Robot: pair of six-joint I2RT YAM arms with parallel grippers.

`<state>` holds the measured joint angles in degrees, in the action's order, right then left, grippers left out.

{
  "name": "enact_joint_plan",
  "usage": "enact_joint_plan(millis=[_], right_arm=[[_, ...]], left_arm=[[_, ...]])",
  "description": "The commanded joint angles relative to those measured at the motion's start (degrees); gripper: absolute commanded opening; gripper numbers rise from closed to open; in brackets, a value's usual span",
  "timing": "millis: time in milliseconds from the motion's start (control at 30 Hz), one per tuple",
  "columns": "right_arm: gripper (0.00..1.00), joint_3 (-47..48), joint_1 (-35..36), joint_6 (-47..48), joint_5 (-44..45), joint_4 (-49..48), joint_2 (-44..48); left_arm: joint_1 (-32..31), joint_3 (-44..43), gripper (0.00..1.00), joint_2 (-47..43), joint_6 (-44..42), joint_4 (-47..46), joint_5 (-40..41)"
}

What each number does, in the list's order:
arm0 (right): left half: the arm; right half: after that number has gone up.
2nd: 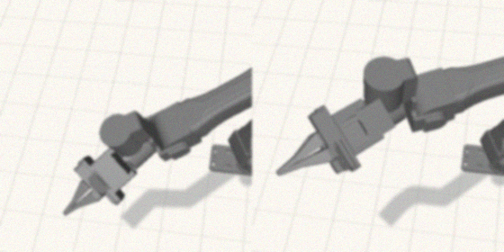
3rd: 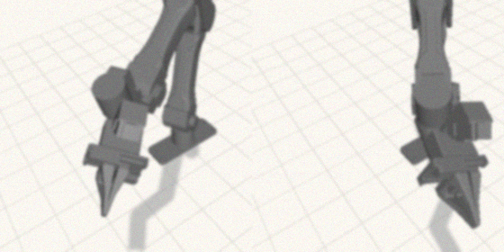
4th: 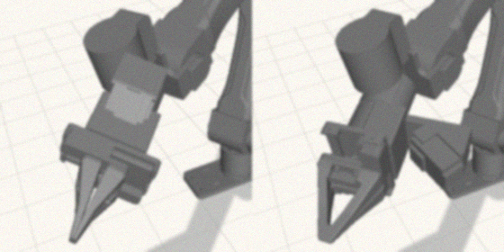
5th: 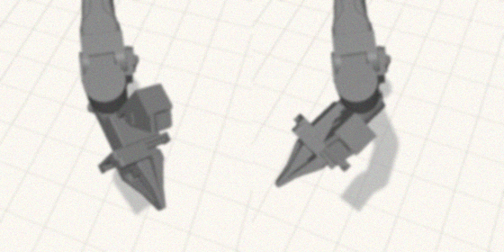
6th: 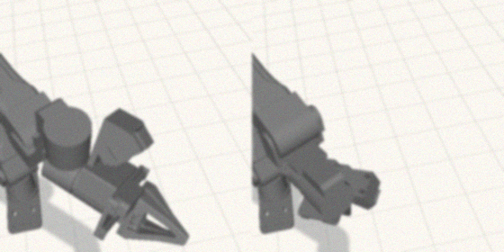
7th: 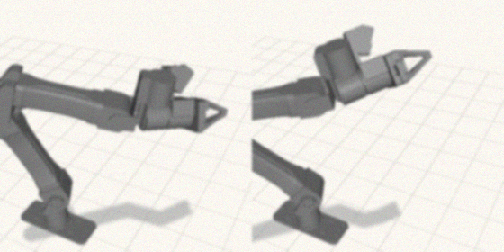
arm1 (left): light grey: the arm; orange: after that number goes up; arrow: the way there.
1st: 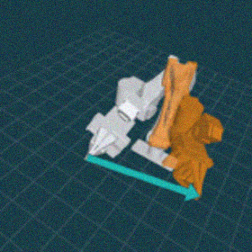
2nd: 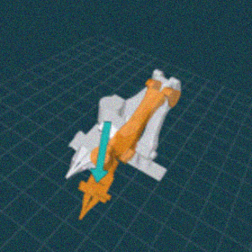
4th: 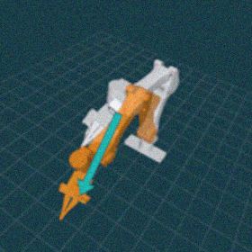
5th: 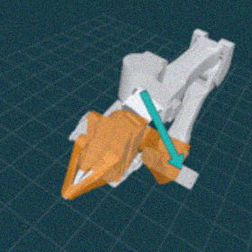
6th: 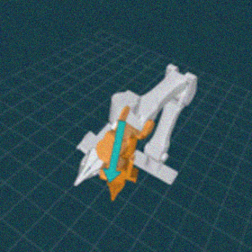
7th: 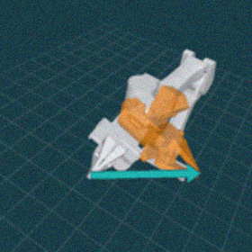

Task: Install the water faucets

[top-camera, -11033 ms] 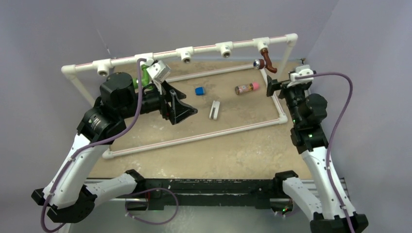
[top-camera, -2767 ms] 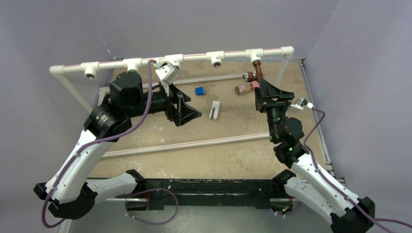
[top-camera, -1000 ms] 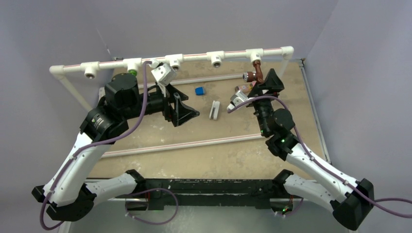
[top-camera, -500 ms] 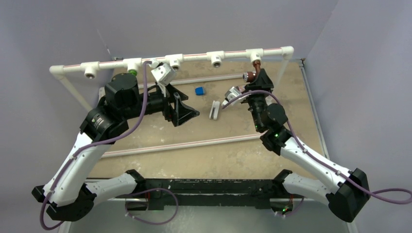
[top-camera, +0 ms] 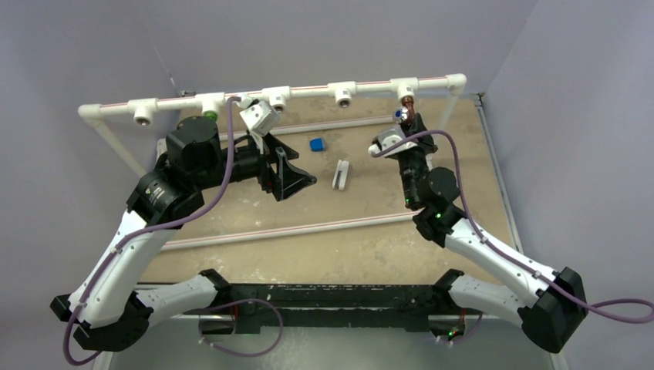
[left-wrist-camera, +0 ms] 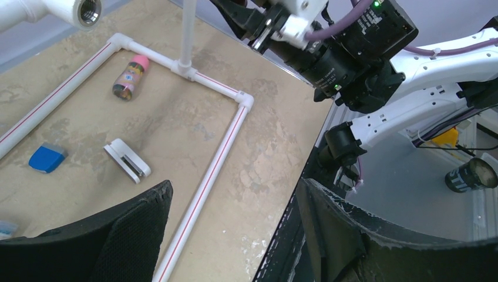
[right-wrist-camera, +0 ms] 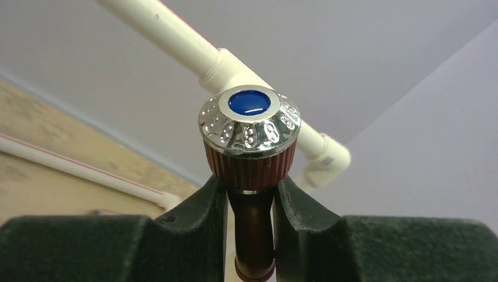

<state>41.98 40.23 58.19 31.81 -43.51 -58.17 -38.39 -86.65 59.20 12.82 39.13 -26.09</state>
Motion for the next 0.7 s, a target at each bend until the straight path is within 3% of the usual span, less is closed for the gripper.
enact_joint_plan(millis=[0, 233, 667], right_arm=[[0.0, 1.0, 0.0, -29.6, 1.5, -2.2, 0.8], [0.0, 1.5, 0.0, -71.3, -0.2, -2.2, 2.2], [0.0, 2.5, -1.6, -125.8, 5.7, 1.9, 4.5]], left_arm=[[-0.3, 0.0, 0.77, -0.7, -0.6, -0.5, 0.0], [-0.3, -0.1, 0.77, -0.1, -0.3, -0.5, -0.4], [-0.3, -0.4, 0.77, 0.9, 0.4, 0.1, -0.9]])
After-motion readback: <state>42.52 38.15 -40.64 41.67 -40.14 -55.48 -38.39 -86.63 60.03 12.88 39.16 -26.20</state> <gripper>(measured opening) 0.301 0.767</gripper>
